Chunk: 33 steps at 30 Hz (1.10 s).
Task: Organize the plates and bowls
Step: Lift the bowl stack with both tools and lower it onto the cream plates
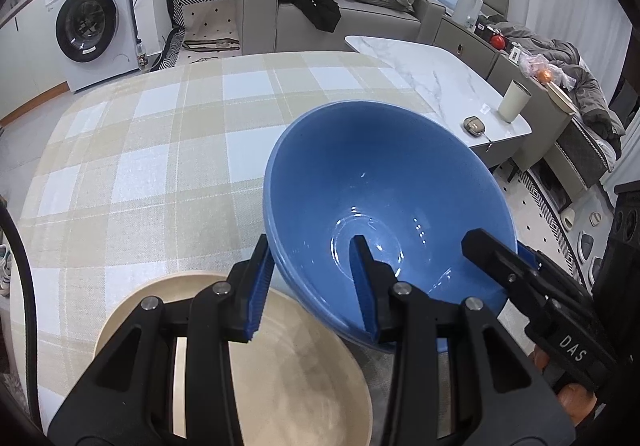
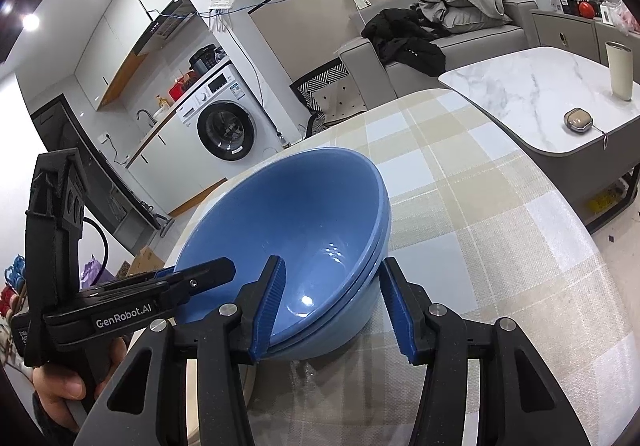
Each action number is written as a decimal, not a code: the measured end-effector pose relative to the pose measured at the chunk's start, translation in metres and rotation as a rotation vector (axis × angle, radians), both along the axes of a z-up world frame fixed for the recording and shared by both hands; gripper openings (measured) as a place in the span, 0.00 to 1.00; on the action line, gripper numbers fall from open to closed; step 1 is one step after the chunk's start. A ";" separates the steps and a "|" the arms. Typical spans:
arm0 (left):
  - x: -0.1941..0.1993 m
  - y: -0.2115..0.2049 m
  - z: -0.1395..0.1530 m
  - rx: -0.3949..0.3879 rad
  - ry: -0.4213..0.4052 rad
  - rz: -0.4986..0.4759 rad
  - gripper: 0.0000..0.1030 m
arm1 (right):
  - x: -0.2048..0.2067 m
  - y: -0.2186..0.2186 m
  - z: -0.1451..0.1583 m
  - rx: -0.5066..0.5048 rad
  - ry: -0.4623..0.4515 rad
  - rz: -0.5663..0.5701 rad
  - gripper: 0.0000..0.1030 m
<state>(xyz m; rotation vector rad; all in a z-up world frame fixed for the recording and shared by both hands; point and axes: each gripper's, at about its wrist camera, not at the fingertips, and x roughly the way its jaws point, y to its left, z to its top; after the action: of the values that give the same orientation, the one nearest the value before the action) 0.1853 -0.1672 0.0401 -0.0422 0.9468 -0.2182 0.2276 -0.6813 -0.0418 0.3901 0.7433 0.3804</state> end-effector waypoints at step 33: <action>-0.088 0.060 0.091 -0.022 -0.149 0.114 0.34 | -0.041 0.047 0.061 0.002 -0.130 0.126 0.49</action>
<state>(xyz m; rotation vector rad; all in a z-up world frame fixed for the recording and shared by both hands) 0.0971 -0.1073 0.1307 -0.0983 0.7908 -0.1243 0.1862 -0.6340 0.0196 0.3176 0.6421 0.5205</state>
